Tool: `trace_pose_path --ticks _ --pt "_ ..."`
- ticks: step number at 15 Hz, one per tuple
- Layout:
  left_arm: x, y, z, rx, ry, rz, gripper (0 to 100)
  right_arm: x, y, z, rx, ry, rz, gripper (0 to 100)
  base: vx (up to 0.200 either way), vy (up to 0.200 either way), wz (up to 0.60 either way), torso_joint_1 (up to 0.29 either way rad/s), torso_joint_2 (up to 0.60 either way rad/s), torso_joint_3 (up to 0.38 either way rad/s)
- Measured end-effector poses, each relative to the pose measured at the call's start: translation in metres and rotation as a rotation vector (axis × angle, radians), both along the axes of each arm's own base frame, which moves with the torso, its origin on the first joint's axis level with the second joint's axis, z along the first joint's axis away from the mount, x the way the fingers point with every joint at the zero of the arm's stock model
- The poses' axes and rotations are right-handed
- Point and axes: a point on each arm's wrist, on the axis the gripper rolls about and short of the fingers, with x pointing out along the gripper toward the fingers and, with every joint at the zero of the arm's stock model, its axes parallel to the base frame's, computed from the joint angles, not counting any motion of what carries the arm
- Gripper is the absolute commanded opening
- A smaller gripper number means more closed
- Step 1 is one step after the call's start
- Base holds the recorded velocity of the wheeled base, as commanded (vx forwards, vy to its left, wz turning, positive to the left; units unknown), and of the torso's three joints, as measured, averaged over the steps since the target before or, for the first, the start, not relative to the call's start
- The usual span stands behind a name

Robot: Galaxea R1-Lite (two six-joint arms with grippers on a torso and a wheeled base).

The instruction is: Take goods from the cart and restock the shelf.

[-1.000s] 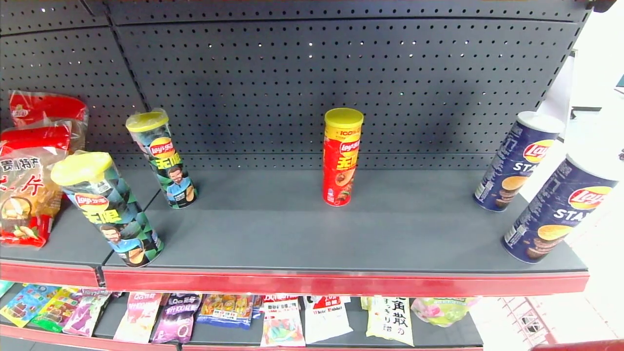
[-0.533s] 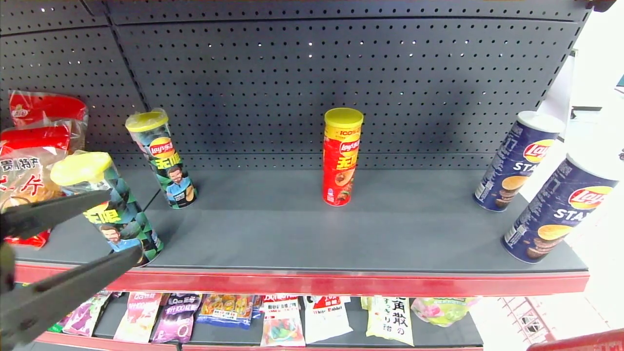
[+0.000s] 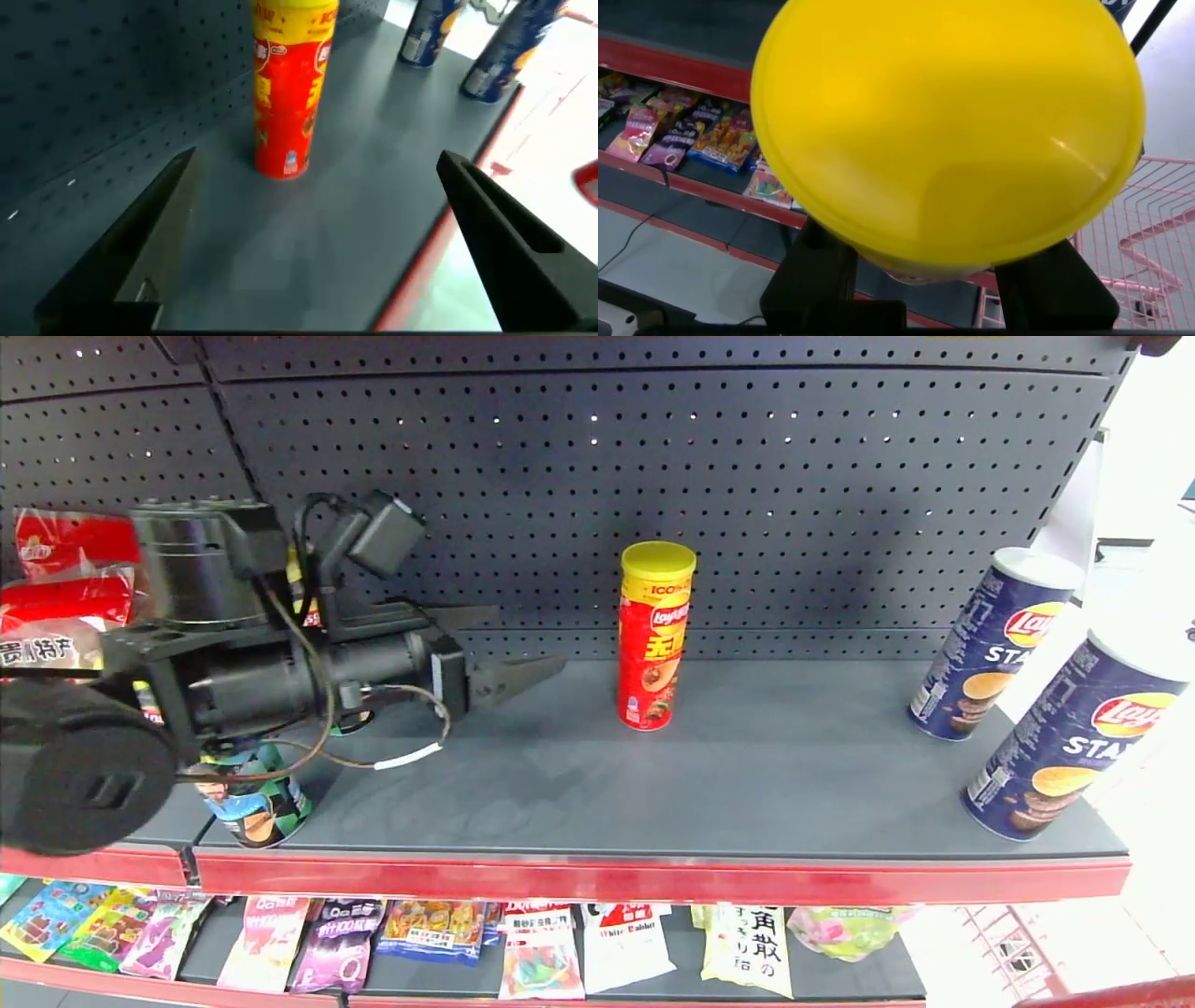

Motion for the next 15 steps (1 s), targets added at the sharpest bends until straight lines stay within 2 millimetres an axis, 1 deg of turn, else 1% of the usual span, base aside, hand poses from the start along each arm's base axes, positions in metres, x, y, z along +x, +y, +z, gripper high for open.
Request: trace_pose_path --ticks 2,3,5,8,11,15 --pt "0.021 -0.022 -0.010 0.016 0.006 -0.015 100 -0.001 0.000 0.000 -0.001 -0.005 -0.008 0 0.000 0.000 0.00 0.000 0.00 0.000" --pt "0.030 -0.030 -0.014 0.020 0.005 -0.020 100 -0.001 0.000 0.001 0.000 -0.010 -0.010 0 0.000 0.000 0.00 0.000 0.00 0.000" --pt "0.049 -0.042 -0.015 0.023 -0.022 -0.011 100 -0.001 0.000 0.002 0.001 -0.014 -0.011 0 0.000 0.000 0.00 0.000 0.00 0.000" --pt "0.071 -0.059 -0.019 0.020 -0.045 0.003 100 -0.002 0.000 0.002 0.002 -0.016 -0.010 0 0.000 0.000 0.00 0.000 0.00 0.000" --pt "0.084 -0.073 -0.023 0.015 -0.056 -0.009 100 -0.001 0.000 0.001 0.005 -0.013 -0.009 0 0.000 0.000 0.00 0.000 0.00 0.000" --pt "0.098 -0.084 -0.027 0.007 -0.070 -0.013 100 -0.001 0.000 0.001 0.005 -0.010 -0.009 0 0.000 0.000 0.00 0.000 0.00 0.000"
